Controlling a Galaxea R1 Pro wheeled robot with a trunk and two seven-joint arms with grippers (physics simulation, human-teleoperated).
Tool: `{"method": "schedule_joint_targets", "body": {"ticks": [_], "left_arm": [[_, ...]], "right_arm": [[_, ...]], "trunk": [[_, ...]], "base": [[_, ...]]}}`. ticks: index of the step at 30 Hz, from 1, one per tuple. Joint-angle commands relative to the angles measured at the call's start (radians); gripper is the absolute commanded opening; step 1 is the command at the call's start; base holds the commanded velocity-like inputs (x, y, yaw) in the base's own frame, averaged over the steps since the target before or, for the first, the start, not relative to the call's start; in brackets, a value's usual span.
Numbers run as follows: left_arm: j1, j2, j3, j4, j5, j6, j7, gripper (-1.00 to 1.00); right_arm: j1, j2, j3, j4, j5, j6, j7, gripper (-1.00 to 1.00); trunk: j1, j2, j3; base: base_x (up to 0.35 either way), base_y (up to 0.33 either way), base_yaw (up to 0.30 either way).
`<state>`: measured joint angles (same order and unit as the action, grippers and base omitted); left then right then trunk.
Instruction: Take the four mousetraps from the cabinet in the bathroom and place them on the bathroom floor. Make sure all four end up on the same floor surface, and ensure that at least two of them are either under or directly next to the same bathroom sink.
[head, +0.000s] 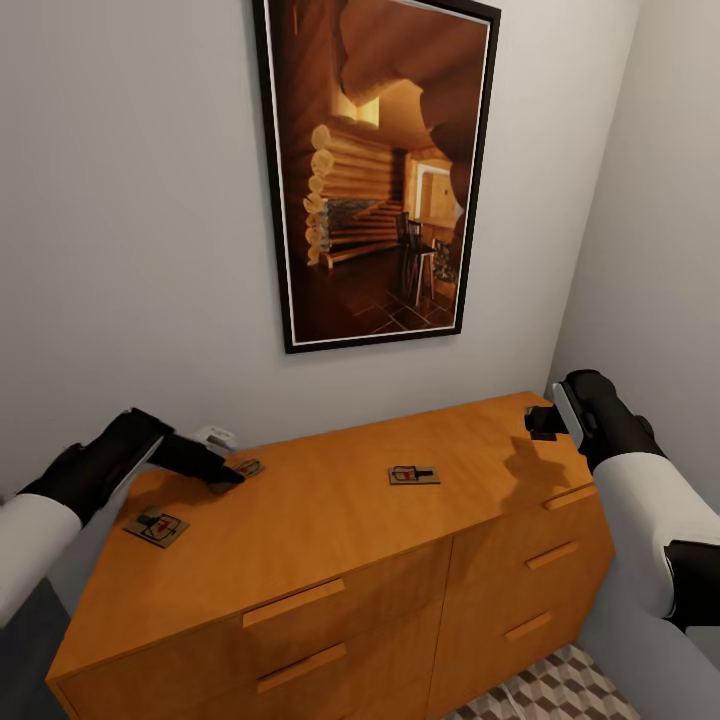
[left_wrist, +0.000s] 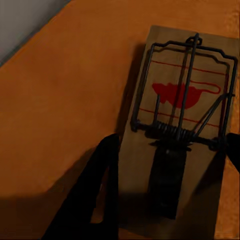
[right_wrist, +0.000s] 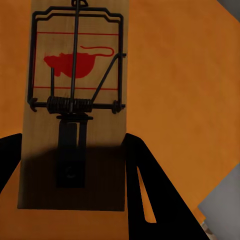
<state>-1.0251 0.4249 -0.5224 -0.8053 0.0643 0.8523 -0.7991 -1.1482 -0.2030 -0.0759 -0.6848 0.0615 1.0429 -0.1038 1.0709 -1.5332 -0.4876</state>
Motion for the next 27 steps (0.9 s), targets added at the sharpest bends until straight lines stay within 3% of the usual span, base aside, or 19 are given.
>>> {"method": "schedule_joint_targets", "body": {"ticks": [1,4,9,27], "left_arm": [[-0.001,0.004,-0.002,-0.052,0.000,0.015,-0.028,-1.00],[-0.001,0.012,0.001,-0.157,-0.004,0.079,-0.066,-1.00],[-0.001,0.018,0.003,-0.221,-0.007,0.147,-0.078,-1.00],[-0.001,0.019,0.004,-0.280,-0.008,0.174,-0.085,-1.00]], "right_arm": [[-0.001,0.001,-0.002,-0.001,0.003,0.004,0.003,-1.00],[-0.001,0.001,-0.002,-0.001,0.003,0.004,0.003,-1.00],[-0.001,0.002,-0.002,-0.001,0.002,0.004,0.003,-1.00],[-0.001,0.001,-0.002,-0.001,0.003,0.004,0.002,-1.00]], "trunk": [[0.000,-0.001,-0.001],[0.000,-0.001,-0.001],[0.000,-0.001,-0.001],[0.000,-0.001,-0.001]], "base": [[0.000,0.000,0.000],[0.000,0.000,0.000],[0.000,0.000,0.000],[-0.026,0.000,0.000]]}}
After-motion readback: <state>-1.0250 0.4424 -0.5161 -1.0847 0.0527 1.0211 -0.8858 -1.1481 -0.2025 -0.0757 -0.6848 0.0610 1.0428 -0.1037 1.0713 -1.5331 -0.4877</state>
